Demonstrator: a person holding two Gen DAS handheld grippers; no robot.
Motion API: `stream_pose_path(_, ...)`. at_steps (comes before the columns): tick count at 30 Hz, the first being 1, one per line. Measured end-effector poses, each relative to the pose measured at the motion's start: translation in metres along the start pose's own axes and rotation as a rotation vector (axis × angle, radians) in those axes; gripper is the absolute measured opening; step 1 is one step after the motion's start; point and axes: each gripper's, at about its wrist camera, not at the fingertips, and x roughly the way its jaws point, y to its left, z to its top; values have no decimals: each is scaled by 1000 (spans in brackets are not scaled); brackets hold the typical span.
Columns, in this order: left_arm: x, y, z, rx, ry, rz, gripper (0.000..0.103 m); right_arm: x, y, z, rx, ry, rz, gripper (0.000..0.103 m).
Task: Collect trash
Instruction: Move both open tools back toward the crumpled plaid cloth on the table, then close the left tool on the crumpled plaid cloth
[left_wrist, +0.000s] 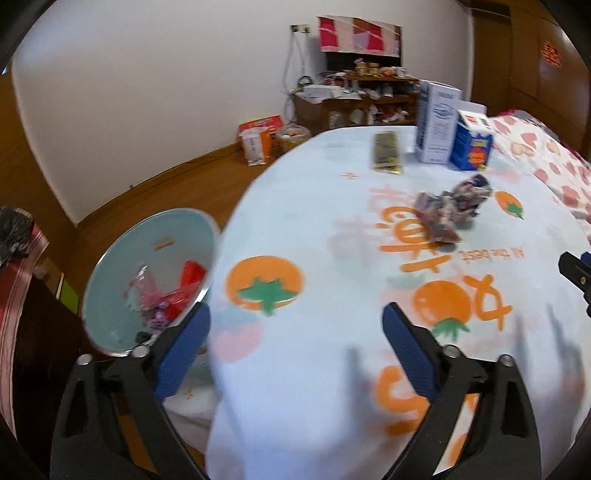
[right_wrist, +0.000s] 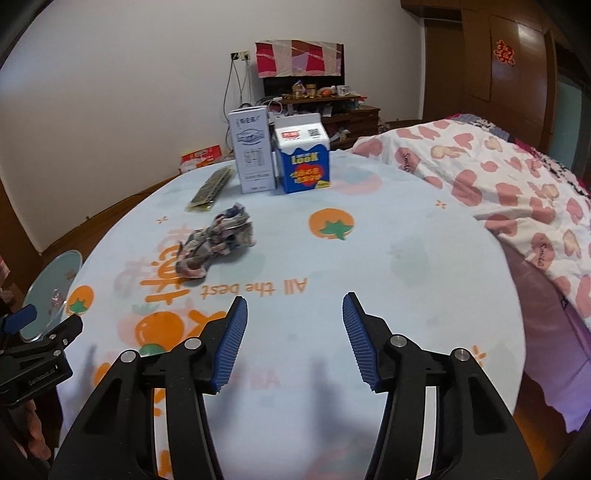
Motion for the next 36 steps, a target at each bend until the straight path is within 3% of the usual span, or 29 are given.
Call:
stream_pose_path(7, 4, -36, 16, 41, -6, -48, 86, 3, -16, 4, 1, -7, -18, 45)
stream_pose_path(23, 30, -91, 34, 83, 33, -125, 79, 12, -56, 14, 60, -11, -40, 45)
stream_pose_path(29, 39, -95, 38, 43, 37, -163, 75, 19, -63, 14, 68, -6, -33, 45)
stream_pose_path(36, 51, -108, 66, 13, 23, -218, 65, 26, -72, 17, 83, -1, -35, 45)
